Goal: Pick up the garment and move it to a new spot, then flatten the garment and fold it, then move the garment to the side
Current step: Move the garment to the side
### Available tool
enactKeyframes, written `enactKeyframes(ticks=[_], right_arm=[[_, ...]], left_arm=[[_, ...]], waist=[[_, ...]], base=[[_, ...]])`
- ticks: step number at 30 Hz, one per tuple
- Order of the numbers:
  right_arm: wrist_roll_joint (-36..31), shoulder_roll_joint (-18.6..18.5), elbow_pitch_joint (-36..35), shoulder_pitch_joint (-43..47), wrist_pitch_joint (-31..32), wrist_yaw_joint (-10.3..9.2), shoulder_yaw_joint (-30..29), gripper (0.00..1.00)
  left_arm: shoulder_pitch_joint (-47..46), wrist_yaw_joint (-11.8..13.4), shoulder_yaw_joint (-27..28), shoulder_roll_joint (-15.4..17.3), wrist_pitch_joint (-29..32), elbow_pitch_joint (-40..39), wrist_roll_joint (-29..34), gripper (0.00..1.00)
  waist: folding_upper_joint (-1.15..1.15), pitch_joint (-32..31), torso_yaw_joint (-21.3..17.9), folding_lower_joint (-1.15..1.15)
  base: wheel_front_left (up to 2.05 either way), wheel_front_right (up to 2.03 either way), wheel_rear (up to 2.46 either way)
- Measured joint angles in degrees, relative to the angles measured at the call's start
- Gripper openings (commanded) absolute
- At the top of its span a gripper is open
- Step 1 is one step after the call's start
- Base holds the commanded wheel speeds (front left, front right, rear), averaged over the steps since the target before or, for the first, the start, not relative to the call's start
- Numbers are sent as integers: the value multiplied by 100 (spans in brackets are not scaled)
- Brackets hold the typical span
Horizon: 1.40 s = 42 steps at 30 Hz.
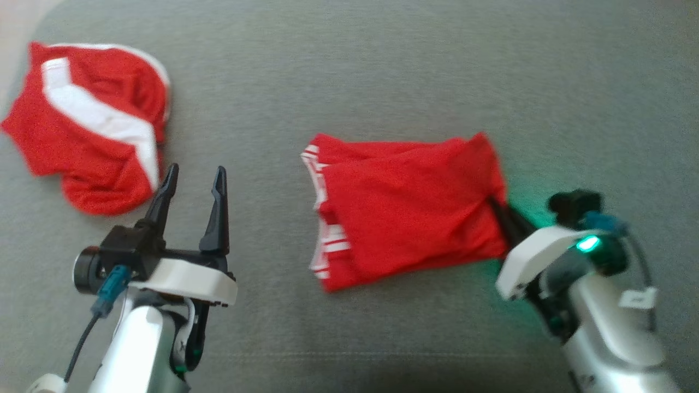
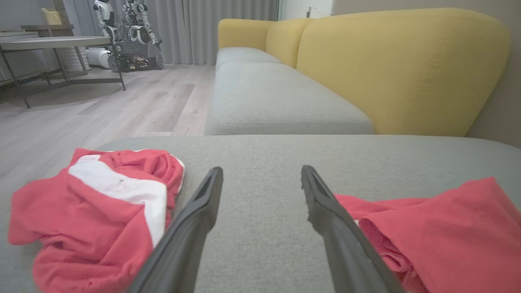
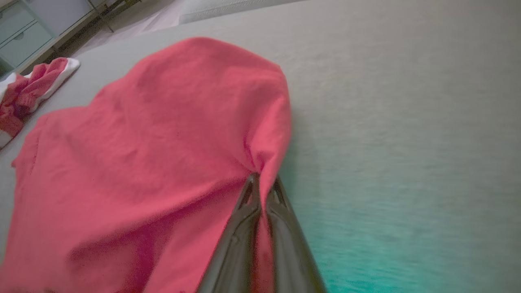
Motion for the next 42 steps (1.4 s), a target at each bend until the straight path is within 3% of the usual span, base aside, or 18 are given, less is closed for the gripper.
enactKeyframes(ticks=[11,17,27,42], right_arm=[[-252,-490,-121,-555,-24,0,-1351,0],[-386,-801,378,-1410,-65,0,-1941,0],[-645,-1160,1506,-2560,-291,0,-2894,0],[-1143,-1210,3033,-3355,-757,0,-3368,0]], left_arm=[[-223,-104,67,65,-7,-145,123,100],[-550,-204,-41,110,-7,-159,204,100],[-1039,-282,-189,111,-5,-191,244,100],[-1379,-342,-303,191,27,-242,296,100]], waist=[[0,279,-898,0],[0,656,-1157,0],[0,1251,-1249,0],[0,1830,-1139,0]], base=[[0,0,0],[0,0,0],[0,0,0],[0,0,0]])
